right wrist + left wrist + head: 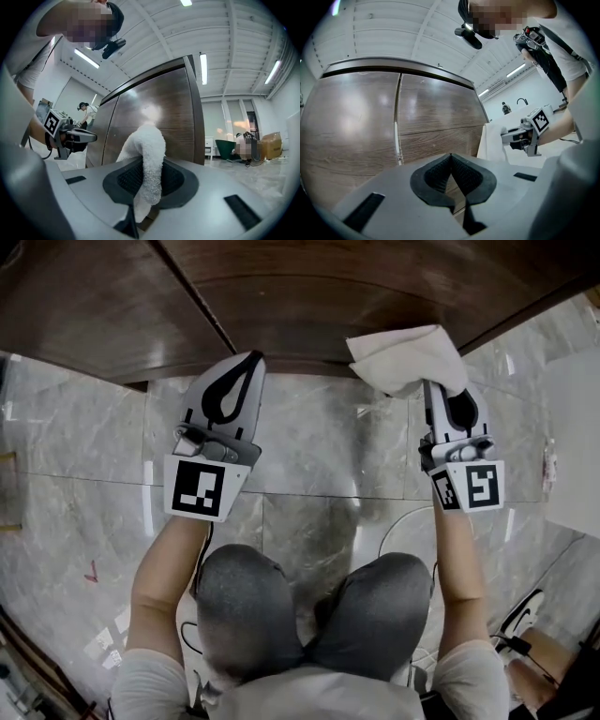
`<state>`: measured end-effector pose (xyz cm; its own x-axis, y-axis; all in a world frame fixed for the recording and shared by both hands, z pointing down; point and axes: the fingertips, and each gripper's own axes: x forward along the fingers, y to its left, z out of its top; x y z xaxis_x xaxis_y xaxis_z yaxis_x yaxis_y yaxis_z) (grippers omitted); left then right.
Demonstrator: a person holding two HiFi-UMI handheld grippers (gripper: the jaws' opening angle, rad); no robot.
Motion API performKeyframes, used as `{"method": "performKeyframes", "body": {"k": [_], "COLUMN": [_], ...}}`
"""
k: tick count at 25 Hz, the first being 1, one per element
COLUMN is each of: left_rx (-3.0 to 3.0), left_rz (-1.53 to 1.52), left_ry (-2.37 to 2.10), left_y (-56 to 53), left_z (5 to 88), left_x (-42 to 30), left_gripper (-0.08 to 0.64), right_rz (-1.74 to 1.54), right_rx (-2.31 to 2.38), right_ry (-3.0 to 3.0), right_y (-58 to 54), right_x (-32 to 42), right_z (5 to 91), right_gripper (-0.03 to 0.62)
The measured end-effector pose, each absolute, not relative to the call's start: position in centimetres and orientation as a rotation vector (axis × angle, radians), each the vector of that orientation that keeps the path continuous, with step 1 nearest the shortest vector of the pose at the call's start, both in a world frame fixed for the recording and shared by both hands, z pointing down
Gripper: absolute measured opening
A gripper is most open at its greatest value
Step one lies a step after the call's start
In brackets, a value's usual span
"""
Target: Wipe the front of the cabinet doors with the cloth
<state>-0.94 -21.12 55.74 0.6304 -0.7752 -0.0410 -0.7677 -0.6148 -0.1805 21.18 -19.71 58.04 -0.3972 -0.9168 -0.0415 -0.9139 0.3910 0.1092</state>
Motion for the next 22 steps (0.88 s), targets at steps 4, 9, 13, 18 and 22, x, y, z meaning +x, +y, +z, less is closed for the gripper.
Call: {"method": "performKeyframes", "body": {"k": [4, 9, 13, 18, 22], "left_rx": [-2.679, -2.722, -2.801, -2.821, -2.809], "left_rz": [-0.048, -0.053, -0.110, -0.130, -0.112], "left_ry": [1.322, 1.388, 1.382, 1.366, 1.409], "left_y": [-21.3, -19.6, -17.5, -13.5, -11.1], "left_z": [52.0, 46.1, 41.1, 31.2, 21.9], "left_x": [-3.7, -4.6, -4.6, -4.4, -4.6], "left_gripper": [0.018, 0.018, 0.018, 0.018, 0.018], "right_rz": [-0.134, -0.050, 0.020, 0.098, 0.112], "right_rx": [1.698, 1.675, 1.662, 1.675, 1.692], "right_ry": [-2.580, -2.587, -2.599, -2.570, -2.545], "right_y": [-20.0, -18.5, -17.2, -12.7, -9.5], "right_x": [18.8, 14.3, 11.7, 11.4, 12.2], "right_z": [54.5, 48.4, 42.7, 33.6, 24.3], "right_gripper": [0.080, 0.080, 0.080, 0.080, 0.080]}}
